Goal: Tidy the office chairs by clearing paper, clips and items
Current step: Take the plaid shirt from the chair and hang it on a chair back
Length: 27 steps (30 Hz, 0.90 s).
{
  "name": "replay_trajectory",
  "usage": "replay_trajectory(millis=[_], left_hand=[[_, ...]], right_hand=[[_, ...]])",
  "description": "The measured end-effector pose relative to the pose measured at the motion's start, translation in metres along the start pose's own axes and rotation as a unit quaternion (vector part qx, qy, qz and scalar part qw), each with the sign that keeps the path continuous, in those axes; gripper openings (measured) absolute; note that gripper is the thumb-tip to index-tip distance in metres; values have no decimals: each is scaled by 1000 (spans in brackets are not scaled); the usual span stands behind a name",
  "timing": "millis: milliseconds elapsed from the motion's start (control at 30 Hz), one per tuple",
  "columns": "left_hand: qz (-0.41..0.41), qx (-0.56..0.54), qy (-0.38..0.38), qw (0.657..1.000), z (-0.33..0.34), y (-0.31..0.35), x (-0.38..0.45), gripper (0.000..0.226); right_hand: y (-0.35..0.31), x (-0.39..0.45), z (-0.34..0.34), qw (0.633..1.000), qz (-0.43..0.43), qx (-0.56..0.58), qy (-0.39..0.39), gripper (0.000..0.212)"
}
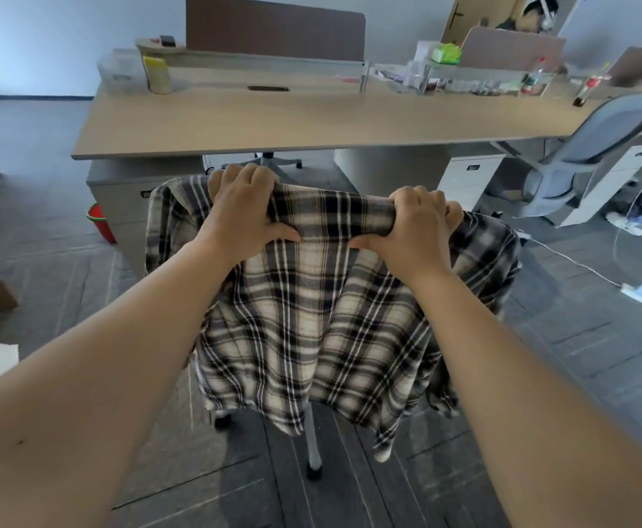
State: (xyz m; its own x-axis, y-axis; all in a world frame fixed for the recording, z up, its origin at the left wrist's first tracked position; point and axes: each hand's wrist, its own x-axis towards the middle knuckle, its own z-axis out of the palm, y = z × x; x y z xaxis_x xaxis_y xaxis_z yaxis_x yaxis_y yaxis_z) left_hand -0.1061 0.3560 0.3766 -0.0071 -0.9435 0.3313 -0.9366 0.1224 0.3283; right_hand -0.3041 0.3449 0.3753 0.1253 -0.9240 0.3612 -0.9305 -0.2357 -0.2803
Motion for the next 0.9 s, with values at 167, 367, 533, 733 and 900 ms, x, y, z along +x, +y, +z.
replay_trajectory(millis=[167, 367, 533, 733, 900], left_hand=[[-5, 9, 9, 1000, 16, -6, 39, 68], [-8, 15, 15, 1000, 38, -26, 106, 67], [-11, 16, 10, 1000, 58, -38, 169, 66], [-18, 21, 7, 1000, 79, -46, 233, 66], [-37, 59, 19, 997, 98, -44, 283, 67]], right_hand=[[11, 45, 17, 1000, -8, 5, 4, 67], [19, 112, 43, 1000, -9, 0, 4, 68], [29, 175, 64, 1000, -3, 1, 3, 66], [44, 241, 84, 1000, 0, 12, -9, 66], [64, 298, 99, 999, -13, 18, -31, 61]])
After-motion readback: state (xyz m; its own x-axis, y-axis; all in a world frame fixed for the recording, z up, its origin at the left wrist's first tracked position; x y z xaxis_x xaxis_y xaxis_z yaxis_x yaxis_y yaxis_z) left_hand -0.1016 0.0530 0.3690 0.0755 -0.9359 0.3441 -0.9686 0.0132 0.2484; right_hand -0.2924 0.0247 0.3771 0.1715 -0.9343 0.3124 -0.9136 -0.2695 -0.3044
